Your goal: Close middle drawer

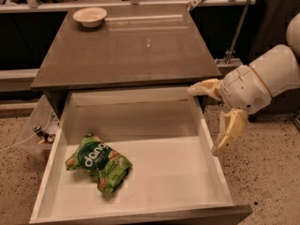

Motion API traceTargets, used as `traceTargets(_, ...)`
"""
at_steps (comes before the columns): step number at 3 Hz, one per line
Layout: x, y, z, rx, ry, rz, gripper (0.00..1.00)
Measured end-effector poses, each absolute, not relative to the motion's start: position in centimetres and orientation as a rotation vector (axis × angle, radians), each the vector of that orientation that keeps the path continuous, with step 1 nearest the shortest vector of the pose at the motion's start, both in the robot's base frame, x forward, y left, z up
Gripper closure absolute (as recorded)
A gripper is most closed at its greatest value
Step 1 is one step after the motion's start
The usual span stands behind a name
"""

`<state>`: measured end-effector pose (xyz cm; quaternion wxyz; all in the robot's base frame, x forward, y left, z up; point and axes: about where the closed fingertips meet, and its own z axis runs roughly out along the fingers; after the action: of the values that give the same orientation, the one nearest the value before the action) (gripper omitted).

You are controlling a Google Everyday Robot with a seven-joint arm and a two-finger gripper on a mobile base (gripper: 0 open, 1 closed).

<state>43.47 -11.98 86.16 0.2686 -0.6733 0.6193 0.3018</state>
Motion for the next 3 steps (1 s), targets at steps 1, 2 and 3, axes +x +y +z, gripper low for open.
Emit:
traceTargets(1, 43.64, -12.16, 86.03, -1.796, 1.614, 0.881, 0.00)
traceTargets(2, 43.64, -12.16, 86.03, -1.795, 1.612, 0.882, 0.00)
traceTargets(3, 44.24, -11.84, 85.86, -1.768, 1.560, 0.923, 0.00)
